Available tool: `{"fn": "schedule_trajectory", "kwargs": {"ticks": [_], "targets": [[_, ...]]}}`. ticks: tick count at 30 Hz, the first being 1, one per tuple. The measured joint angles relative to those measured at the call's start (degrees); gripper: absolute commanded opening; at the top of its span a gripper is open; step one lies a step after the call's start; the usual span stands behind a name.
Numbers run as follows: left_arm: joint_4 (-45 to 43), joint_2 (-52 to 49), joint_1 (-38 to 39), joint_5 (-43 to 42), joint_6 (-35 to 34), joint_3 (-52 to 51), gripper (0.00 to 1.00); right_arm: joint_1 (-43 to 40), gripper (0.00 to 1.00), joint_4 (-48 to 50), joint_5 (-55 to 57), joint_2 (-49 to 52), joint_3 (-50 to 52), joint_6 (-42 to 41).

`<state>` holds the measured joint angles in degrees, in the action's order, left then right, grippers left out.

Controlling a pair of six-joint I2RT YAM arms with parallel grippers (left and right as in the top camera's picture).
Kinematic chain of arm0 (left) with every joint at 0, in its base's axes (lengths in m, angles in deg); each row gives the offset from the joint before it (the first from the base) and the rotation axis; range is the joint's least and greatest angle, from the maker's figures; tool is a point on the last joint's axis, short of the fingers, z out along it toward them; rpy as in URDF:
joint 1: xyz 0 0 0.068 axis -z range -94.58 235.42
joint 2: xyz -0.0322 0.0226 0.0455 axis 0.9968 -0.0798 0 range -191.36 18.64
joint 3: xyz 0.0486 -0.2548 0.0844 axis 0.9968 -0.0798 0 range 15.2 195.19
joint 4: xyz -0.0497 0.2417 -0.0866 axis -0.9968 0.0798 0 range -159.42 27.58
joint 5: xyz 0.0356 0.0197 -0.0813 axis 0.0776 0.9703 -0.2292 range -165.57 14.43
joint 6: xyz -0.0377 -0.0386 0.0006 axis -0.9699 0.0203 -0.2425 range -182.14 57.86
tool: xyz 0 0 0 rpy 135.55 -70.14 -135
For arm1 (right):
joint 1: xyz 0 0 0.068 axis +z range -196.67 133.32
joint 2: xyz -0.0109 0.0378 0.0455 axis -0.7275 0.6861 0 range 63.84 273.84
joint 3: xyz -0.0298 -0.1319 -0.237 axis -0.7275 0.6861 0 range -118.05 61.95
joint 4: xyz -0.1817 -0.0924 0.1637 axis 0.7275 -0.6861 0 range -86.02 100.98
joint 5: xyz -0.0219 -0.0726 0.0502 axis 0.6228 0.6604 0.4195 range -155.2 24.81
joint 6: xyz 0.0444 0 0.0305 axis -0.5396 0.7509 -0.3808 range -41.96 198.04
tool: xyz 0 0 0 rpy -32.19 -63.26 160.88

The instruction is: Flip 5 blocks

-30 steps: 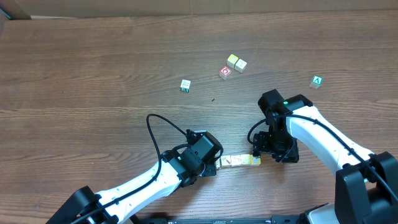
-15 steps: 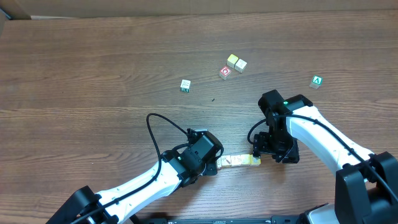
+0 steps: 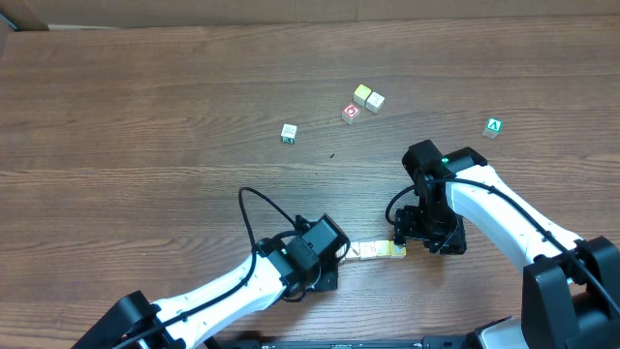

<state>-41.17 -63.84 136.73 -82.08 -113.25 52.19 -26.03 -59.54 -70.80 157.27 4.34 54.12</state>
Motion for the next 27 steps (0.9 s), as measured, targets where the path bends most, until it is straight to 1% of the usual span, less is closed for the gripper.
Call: {"fn": "schedule_trajectory", "kwargs": {"ticks": [5, 15, 19, 27], "targets": [[-0.5, 0.0, 0.9, -1.3, -1.1, 0.0, 0.04, 0.0, 0.80, 0.0, 0.0, 0.0, 0.0, -0.1], [-5.7, -1.9, 0.9, -1.2, -1.8, 0.0, 0.04, 0.0, 0.80, 0.0, 0.0, 0.0, 0.0, 0.0], [-6.0, -3.8, 0.9, -1.2, -2.4, 0.0, 0.04, 0.0, 0.80, 0.0, 0.0, 0.0, 0.0, 0.0], [-7.1, -3.9, 0.8, -1.2, -2.8, 0.0, 0.04, 0.0, 0.80, 0.0, 0.0, 0.0, 0.0, 0.0]]}}
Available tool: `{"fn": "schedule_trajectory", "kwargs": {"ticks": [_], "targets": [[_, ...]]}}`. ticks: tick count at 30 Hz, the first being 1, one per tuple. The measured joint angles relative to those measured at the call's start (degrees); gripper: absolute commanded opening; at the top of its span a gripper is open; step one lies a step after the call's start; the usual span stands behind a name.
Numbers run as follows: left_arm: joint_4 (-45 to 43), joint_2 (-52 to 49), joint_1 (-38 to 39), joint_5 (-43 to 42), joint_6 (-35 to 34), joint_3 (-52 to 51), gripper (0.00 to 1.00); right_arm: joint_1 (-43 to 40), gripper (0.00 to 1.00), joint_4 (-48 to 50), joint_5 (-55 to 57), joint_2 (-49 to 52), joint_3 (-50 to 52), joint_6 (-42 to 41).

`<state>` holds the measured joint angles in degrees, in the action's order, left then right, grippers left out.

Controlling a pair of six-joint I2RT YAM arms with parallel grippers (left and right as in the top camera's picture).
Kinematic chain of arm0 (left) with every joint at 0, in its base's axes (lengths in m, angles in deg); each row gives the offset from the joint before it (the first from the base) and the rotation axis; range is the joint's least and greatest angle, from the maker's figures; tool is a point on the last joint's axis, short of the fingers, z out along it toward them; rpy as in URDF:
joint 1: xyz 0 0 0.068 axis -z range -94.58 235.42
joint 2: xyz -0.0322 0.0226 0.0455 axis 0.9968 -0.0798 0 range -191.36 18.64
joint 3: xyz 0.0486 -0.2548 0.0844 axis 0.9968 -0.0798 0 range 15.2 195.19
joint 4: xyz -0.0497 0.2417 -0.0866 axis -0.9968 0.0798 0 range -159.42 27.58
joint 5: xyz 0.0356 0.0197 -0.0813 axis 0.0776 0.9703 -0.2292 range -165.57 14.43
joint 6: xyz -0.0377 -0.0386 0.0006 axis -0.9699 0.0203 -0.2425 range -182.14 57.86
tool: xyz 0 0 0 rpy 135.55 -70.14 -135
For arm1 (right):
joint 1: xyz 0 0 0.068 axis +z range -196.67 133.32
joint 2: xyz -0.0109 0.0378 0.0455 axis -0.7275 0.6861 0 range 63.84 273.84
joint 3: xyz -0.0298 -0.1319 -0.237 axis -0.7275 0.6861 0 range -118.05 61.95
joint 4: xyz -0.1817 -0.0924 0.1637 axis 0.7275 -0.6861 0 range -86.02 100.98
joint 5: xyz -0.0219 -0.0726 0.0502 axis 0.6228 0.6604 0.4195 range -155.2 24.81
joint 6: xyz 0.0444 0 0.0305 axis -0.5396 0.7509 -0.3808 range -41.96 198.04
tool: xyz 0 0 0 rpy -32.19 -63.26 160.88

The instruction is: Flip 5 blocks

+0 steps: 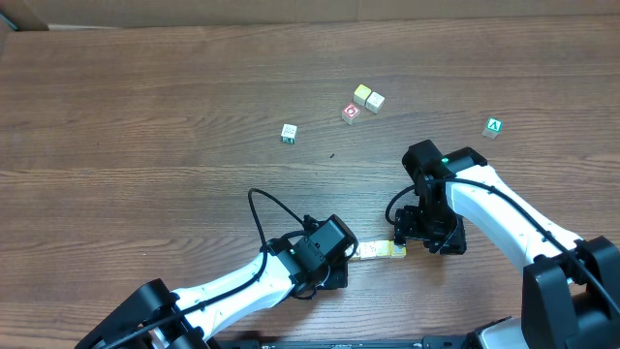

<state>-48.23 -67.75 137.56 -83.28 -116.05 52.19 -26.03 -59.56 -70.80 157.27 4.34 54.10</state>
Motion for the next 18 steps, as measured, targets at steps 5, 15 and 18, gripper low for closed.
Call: {"fn": "schedule_trajectory", "kwargs": {"ticks": [5, 15, 18], "targets": [[-0.9, 0.0, 0.0, 0.5, 0.0, 0.0, 0.04, 0.0, 0.80, 0.0, 0.0, 0.0, 0.0, 0.0], [-1.6, 0.0, 0.0, 1.5, 0.0, 0.0, 0.04, 0.0, 0.80, 0.0, 0.0, 0.0, 0.0, 0.0], [-1.6, 0.0, 0.0, 1.6, 0.0, 0.0, 0.04, 0.0, 0.80, 0.0, 0.0, 0.0, 0.0, 0.0]]}}
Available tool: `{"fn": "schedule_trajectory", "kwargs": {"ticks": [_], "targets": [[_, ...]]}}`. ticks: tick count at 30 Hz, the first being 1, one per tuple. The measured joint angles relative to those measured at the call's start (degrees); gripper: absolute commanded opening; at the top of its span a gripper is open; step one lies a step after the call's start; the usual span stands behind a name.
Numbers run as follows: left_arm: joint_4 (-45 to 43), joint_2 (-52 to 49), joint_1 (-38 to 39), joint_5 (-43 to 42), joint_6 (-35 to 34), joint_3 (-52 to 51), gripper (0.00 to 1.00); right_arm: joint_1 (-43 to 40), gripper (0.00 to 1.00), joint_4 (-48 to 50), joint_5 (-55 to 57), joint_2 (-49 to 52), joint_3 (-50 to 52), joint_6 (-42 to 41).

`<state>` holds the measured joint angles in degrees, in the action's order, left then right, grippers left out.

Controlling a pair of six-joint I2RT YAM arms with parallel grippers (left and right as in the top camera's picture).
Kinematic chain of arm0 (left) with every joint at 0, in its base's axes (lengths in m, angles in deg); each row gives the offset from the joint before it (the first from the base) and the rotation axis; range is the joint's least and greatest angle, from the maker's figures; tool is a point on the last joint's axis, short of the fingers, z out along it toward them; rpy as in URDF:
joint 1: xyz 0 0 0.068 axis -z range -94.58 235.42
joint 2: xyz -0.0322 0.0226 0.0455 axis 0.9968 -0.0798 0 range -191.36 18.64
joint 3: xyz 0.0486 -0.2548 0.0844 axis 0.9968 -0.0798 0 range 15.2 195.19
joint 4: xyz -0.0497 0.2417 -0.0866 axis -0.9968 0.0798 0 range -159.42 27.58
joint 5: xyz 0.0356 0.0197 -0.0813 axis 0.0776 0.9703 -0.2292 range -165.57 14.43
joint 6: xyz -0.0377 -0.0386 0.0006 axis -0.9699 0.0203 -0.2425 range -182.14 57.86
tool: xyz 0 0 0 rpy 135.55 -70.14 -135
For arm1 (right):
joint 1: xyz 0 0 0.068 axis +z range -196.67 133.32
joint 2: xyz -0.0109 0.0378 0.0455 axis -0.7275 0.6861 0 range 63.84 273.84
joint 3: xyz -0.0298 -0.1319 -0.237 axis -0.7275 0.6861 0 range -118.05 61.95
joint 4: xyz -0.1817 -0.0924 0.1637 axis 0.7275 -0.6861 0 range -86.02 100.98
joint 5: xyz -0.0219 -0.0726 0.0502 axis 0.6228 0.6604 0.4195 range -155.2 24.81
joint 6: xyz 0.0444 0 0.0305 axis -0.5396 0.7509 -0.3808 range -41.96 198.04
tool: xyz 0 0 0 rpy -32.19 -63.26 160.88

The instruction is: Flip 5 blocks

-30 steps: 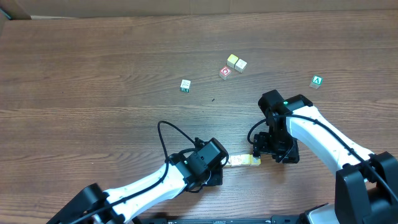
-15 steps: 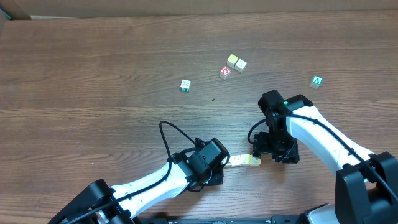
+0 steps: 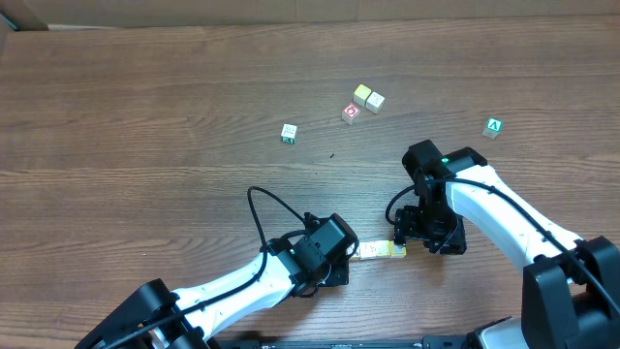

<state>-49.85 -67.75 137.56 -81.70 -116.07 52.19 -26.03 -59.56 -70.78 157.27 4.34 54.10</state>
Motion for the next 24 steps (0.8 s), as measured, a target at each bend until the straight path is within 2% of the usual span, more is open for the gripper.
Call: {"fn": "schedule_trajectory", "kwargs": {"ticks": [24], "targets": [[-1.8, 0.0, 0.0, -0.3, 0.0, 0.0, 0.04, 0.0, 0.80, 0.0, 0.0, 0.0, 0.0, 0.0]]}}
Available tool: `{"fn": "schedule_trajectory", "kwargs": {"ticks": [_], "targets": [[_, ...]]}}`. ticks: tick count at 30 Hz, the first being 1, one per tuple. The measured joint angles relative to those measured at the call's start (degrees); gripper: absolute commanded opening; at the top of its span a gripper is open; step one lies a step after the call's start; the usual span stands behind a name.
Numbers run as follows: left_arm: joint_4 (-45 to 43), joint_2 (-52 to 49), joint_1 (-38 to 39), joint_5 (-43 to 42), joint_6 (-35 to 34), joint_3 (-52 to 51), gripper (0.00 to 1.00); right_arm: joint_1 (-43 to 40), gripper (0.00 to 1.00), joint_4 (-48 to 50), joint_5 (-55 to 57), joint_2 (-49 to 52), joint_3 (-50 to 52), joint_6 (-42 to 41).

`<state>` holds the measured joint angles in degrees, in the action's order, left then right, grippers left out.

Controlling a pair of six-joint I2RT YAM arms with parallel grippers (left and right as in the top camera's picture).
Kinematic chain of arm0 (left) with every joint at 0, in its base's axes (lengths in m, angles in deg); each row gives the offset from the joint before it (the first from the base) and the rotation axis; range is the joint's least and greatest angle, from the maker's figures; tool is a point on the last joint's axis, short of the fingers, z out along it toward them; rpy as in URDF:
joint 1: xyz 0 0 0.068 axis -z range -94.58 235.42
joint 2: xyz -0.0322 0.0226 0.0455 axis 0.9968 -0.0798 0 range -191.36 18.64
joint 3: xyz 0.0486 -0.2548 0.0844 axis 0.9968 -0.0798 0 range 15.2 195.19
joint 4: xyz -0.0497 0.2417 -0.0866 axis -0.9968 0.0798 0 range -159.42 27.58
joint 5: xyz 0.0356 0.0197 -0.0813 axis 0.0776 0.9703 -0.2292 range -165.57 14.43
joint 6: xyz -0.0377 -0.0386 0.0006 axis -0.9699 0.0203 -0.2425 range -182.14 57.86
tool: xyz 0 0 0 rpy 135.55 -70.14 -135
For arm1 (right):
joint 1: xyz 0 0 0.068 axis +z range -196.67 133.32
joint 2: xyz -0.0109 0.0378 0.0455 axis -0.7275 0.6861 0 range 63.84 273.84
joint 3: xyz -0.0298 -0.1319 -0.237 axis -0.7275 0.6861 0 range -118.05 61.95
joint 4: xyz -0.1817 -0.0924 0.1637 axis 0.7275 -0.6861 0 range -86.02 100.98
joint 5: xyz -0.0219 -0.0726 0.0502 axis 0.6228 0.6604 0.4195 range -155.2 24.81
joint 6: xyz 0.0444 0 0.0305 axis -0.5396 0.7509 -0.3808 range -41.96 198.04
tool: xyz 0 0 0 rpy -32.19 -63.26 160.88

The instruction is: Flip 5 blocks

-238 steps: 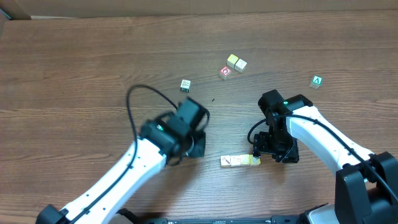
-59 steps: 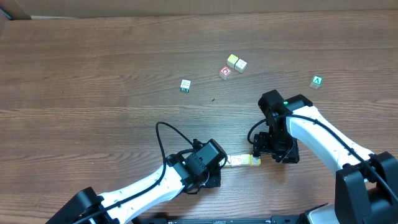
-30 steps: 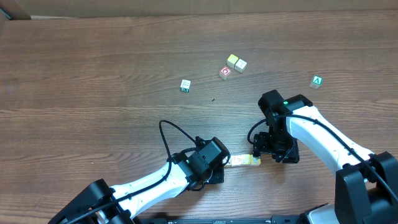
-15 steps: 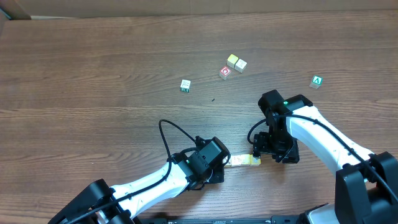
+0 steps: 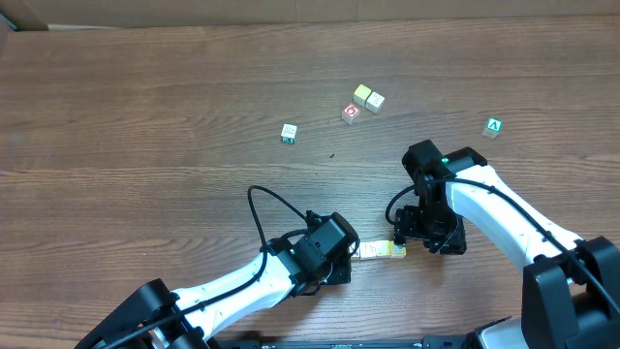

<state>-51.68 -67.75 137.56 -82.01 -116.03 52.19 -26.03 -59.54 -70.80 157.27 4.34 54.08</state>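
Note:
Five small blocks lie on the far half of the table: a white-and-green one [image 5: 289, 133], a red-and-white one [image 5: 351, 113], two pale yellow ones [image 5: 361, 94] [image 5: 375, 101] touching each other, and a green one with a white letter [image 5: 494, 126]. My left gripper [image 5: 341, 258] and right gripper [image 5: 401, 235] sit low near the front edge, far from every block. The wrist housings hide their fingers, so neither jaw opening shows. Nothing is seen held.
A flat yellowish strip [image 5: 378, 251] lies on the wooden table [image 5: 145, 116] between the two grippers. A black cable loops over the left arm [image 5: 257, 208]. The table's back edge meets a cardboard wall at the top.
At the oldest moment my left wrist sat slightly further left of the yellowish strip. By the following moment it had shifted a little right, up against the strip's left end, and has stayed there. The right arm and all five blocks have kept their places.

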Motion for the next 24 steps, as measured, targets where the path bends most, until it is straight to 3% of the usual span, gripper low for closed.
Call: {"fn": "schedule_trajectory", "kwargs": {"ticks": [8, 16, 24], "targets": [[3.3, 4.7, 1.6, -0.2, 0.0, 0.0, 0.04, 0.0, 0.80, -0.1, 0.0, 0.0, 0.0, 0.0], [17.9, 16.2, 1.7, 7.7, 0.2, 0.0, 0.04, 0.0, 0.80, -0.1, 0.0, 0.0, 0.0, 0.0], [16.3, 14.0, -4.6, 11.5, 2.2, 0.0, 0.04, 0.0, 0.80, -0.1, 0.0, 0.0, 0.0, 0.0]]}}
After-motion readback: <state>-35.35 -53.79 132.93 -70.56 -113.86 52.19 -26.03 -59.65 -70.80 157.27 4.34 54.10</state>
